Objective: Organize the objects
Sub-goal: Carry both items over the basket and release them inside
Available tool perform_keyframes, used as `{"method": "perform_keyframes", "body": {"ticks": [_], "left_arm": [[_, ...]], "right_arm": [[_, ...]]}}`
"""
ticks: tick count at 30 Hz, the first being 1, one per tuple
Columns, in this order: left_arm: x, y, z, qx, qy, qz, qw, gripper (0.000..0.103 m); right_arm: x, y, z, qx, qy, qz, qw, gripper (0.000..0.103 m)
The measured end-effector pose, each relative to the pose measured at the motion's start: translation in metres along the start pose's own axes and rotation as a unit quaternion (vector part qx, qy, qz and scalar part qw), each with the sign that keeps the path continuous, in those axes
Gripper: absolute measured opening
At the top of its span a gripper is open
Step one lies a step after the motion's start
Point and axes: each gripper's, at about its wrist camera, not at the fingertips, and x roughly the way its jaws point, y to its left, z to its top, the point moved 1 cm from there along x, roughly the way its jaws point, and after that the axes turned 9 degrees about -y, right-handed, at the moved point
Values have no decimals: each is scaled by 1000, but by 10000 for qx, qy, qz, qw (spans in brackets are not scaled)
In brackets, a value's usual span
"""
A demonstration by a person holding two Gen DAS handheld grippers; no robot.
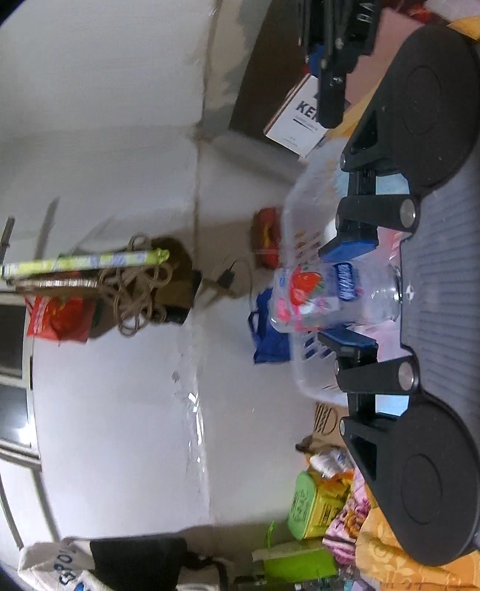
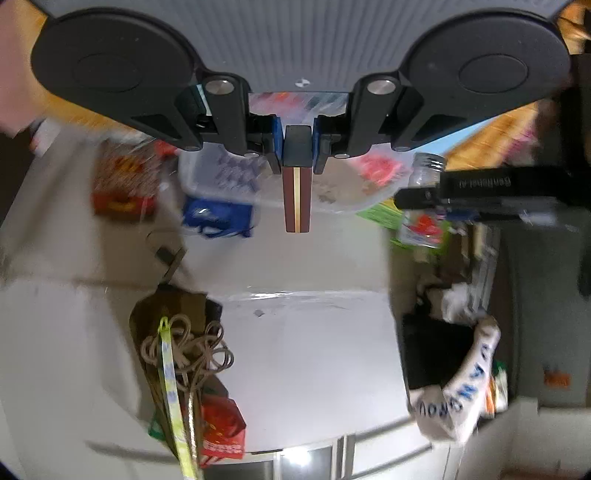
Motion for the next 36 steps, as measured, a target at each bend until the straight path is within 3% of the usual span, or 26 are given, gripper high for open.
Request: {"method": "perform_keyframes", "body": {"ticks": [6,10,12,13,15,16,17,21,24,30,36], "left_arm": [[72,-9,17,-14,358,469,9983,44],[102,-2,13,-148,633,556,9963,44],[109,-6,7,37,671,631,9957,63],[110,-8,4,124,627,683,9956,86],[107,-9,1,160,483,737,9960,88],[103,-7,0,134,454,729,9962,88],[100,-4,0,100,440,699,9965,89],[83,-1,0,26,245,670,9974,102],[71,-10,1,216,113,737,9970,102],[50,-22,7,394,102,507,9979,102],[34,-22,-4,508,252,615,9965,102]], "right_arm": [[70,-17,13,197,412,-372,9983,17],[87,-28,2,392,535,-402,9970,19],[91,-27,-2,366,580,-391,9969,46],[88,-26,-5,392,499,-433,9970,62],[81,-26,-8,334,353,-579,9971,80],[78,-27,-8,316,307,-598,9972,96],[72,-28,-8,337,229,-606,9973,103],[53,-33,-5,686,-61,-399,9968,103],[42,-33,-5,680,-61,-385,9969,103],[32,-31,-7,783,271,-367,9959,103],[22,-25,-12,918,532,-741,9916,103]]}}
